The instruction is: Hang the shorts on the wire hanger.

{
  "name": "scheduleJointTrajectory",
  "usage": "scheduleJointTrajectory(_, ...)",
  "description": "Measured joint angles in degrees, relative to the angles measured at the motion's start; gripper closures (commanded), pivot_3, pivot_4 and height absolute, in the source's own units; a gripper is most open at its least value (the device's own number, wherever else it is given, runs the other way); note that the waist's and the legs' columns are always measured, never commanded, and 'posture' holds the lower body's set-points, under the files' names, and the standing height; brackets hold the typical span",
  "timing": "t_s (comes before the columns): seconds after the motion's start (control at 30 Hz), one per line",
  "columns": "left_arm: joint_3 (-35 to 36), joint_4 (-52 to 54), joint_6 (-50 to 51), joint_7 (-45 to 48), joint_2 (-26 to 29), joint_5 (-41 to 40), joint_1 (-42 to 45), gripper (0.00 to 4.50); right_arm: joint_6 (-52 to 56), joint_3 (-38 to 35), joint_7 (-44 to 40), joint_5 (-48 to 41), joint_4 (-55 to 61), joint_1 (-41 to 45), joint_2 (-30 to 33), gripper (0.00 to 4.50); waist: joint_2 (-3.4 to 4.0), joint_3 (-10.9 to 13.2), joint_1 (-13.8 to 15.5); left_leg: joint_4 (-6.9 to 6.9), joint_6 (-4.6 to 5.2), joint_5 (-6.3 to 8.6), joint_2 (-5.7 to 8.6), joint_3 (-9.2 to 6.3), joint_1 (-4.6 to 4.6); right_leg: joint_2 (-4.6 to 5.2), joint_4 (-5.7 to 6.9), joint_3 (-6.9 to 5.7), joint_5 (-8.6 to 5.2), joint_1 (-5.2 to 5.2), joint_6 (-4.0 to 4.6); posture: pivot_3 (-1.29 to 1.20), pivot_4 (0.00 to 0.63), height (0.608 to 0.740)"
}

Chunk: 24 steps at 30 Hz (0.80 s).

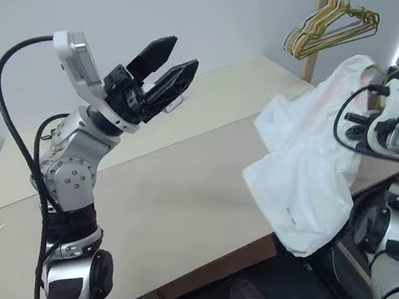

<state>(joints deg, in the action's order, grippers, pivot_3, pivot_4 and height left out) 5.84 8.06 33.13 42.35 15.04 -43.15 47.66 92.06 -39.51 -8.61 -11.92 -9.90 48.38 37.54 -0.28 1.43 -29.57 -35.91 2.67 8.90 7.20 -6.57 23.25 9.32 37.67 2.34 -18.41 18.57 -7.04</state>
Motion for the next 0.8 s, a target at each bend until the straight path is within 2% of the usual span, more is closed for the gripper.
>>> scheduleJointTrajectory(0.27, -0.46, 2.36, 0.41, -0.76, 0.05, -0.23, -0.44, 0.05, -2.12, 0.00, 8.31, 6.46, -17.08, 12.97, 8.94, 4.50, 0.00, 0.00, 0.27, -0.09, 0.35, 0.23, 0.09, 0.24, -0.08, 0.12, -0.65, 0.02, 0.11, -0.44, 0.13, -0.50, 0.000, 0.740)
scheduleJointTrajectory(0.53, -1.61, 2.43, 0.07, -0.18, 0.39, 0.22, -0.82, 0.05, -18.32, -1.95, 15.58, 7.21, -44.04, 27.02, 18.52, 4.50, -0.05, 0.09, 0.13, -0.06, 0.42, 0.30, 0.08, 0.42, -0.11, 0.13, -0.92, 0.00, 0.11, -0.63, 0.12, -0.49, 0.002, 0.740)
scheduleJointTrajectory(0.8, -1.64, 2.72, 0.02, 0.13, 1.76, 0.21, -1.54, 0.05, -31.80, -3.21, 20.06, 3.76, -60.20, 30.73, 24.95, 4.50, -0.19, 0.48, 0.24, -0.02, 0.12, 0.74, 0.04, 0.45, -0.47, 0.07, -1.81, -0.18, 0.08, -1.53, -0.24, -0.48, 0.005, 0.740)
